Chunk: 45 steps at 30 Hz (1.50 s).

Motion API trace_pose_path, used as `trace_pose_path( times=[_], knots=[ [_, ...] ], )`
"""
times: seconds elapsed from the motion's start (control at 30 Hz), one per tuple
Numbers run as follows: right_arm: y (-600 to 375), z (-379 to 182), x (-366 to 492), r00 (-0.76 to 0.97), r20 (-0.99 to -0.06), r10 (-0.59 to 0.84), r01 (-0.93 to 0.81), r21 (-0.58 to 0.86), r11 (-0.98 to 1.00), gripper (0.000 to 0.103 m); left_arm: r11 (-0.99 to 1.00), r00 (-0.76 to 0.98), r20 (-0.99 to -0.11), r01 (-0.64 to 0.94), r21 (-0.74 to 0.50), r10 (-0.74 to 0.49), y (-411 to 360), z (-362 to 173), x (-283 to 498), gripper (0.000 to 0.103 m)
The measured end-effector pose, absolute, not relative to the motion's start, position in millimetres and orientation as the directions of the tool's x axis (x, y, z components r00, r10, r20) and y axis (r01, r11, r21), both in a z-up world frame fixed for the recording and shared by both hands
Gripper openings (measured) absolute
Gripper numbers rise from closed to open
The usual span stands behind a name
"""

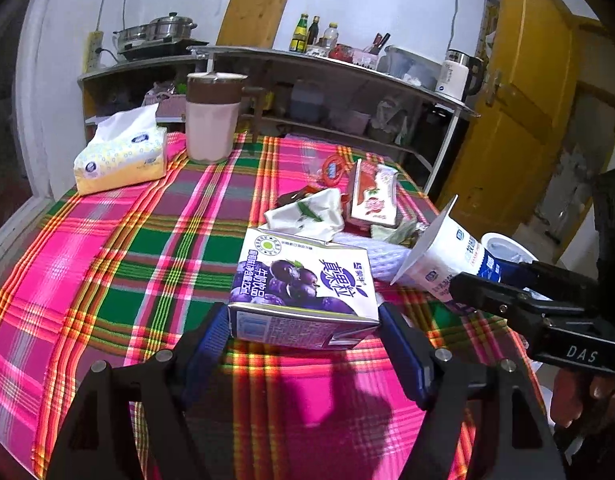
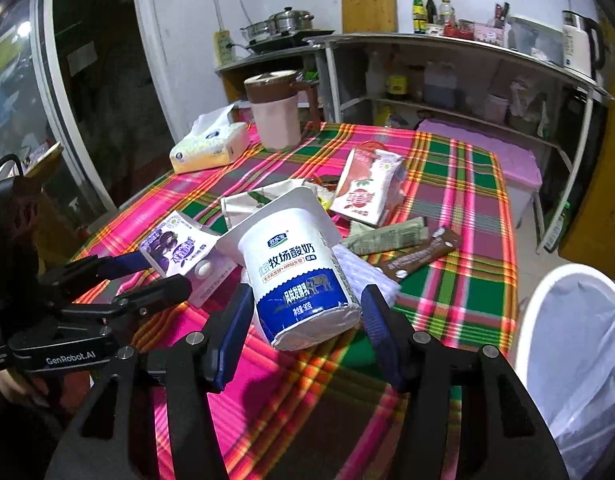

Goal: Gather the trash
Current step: 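Carry the carton and yogurt cup over the bin and open both grippers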

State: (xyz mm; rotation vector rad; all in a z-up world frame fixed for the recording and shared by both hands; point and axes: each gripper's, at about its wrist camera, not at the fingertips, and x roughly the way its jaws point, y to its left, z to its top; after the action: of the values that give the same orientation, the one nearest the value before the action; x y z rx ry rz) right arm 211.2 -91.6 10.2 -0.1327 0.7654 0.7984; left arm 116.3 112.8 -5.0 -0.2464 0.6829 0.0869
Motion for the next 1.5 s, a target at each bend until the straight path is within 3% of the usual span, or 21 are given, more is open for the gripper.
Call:
trace_pose_path(
  times=[0.67, 1.03, 1.5],
  knots=[
    [-232, 24, 207, 0.634, -0.623, 0.459, -0.428, 0.212, 0.879, 0.057, 0.978, 0.779, -0.595, 0.111, -0.176, -0.195, 0, 25, 161, 0.075],
    [-310, 11, 210, 0.675, -0.664, 0.322, -0.241, 0.214, 0.947, 0.057, 0.942, 0.72, -0.61, 0.294, -0.163, -0.331, -85, 20, 193, 0.075],
    [-347, -6, 220, 0.648, -0.711, 0.272, -0.149, 0.232, 0.961, 0.057, 0.886, 0.624, -0.648, 0.424, -0.189, -0.437, -134, 3, 223, 0.076]
  ],
)
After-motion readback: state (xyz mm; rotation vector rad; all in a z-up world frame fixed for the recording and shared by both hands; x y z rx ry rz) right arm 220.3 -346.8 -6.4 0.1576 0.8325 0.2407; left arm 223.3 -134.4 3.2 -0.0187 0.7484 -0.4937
